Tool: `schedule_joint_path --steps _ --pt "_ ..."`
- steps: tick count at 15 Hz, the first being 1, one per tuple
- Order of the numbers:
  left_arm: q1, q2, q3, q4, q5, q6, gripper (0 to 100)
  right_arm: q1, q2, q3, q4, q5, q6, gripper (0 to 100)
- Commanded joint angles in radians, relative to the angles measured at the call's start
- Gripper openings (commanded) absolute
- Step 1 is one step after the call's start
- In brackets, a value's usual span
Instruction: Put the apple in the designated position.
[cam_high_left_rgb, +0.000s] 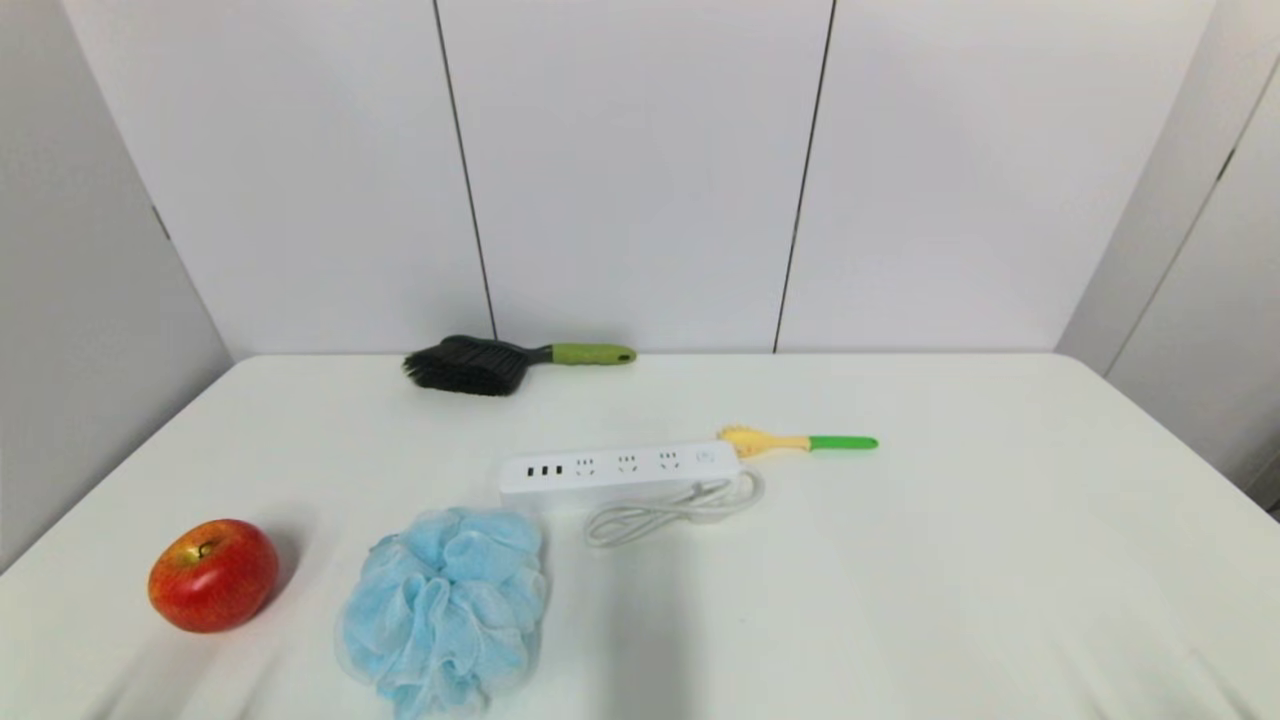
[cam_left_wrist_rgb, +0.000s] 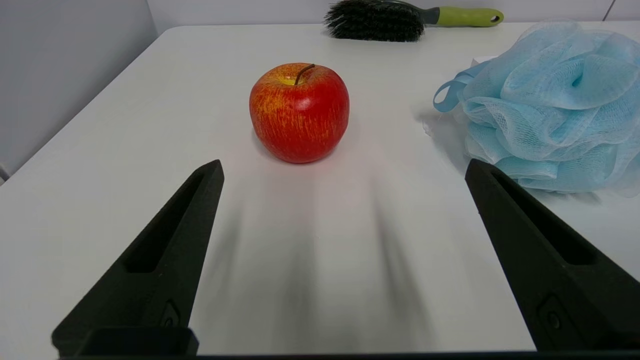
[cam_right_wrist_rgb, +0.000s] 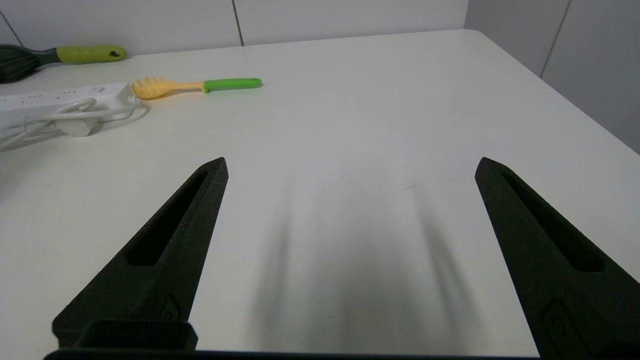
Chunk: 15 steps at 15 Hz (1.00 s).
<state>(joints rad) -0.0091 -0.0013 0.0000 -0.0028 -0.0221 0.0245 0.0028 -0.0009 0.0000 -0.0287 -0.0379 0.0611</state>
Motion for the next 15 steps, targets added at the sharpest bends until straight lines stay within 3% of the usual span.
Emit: schedule_joint_path --steps 1,5,10,15 --pt "0.000 0.001 0.000 0.000 0.004 -0.005 100 0.000 0.001 0.012 0.000 0.000 0.000 100" --pt "0.000 0.161 -0.012 -0.016 0.030 -0.008 100 0.000 0.001 0.012 0.000 0.000 0.000 100" --pt "0.026 0.573 -0.189 -0.212 0.031 0.057 100 0.000 0.001 0.012 0.000 0.000 0.000 100" --pt "0.037 0.909 -0.325 -0.218 0.033 0.054 100 -0.001 0.001 0.012 0.000 0.000 0.000 100"
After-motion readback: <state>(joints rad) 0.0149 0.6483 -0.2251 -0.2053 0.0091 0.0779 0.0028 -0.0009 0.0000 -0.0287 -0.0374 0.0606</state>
